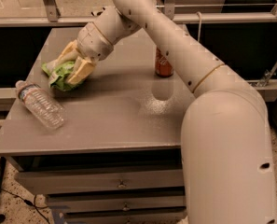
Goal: Move green rice chip bag near water bottle
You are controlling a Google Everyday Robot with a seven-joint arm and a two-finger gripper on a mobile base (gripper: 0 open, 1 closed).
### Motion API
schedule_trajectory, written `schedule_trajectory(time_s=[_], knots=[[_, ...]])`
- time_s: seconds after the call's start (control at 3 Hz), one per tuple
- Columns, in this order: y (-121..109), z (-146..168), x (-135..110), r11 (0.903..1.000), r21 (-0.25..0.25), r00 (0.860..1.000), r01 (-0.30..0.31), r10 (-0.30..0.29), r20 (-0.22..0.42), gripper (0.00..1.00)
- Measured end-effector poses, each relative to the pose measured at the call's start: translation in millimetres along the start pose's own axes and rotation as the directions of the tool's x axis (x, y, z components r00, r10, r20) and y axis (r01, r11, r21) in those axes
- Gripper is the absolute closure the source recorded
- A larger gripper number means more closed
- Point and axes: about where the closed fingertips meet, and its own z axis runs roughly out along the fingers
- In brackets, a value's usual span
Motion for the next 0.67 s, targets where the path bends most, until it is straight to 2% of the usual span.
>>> schedule_trajectory(time_s=[0.33,0.67], knots=[[1.3,3.9,-5.1,0.9999,-0.011,1.000,0.010,-0.010,0.010,0.12],[2.6,4.3,-6.5,0.9998,-0.015,1.000,0.015,-0.015,0.010,0.00]])
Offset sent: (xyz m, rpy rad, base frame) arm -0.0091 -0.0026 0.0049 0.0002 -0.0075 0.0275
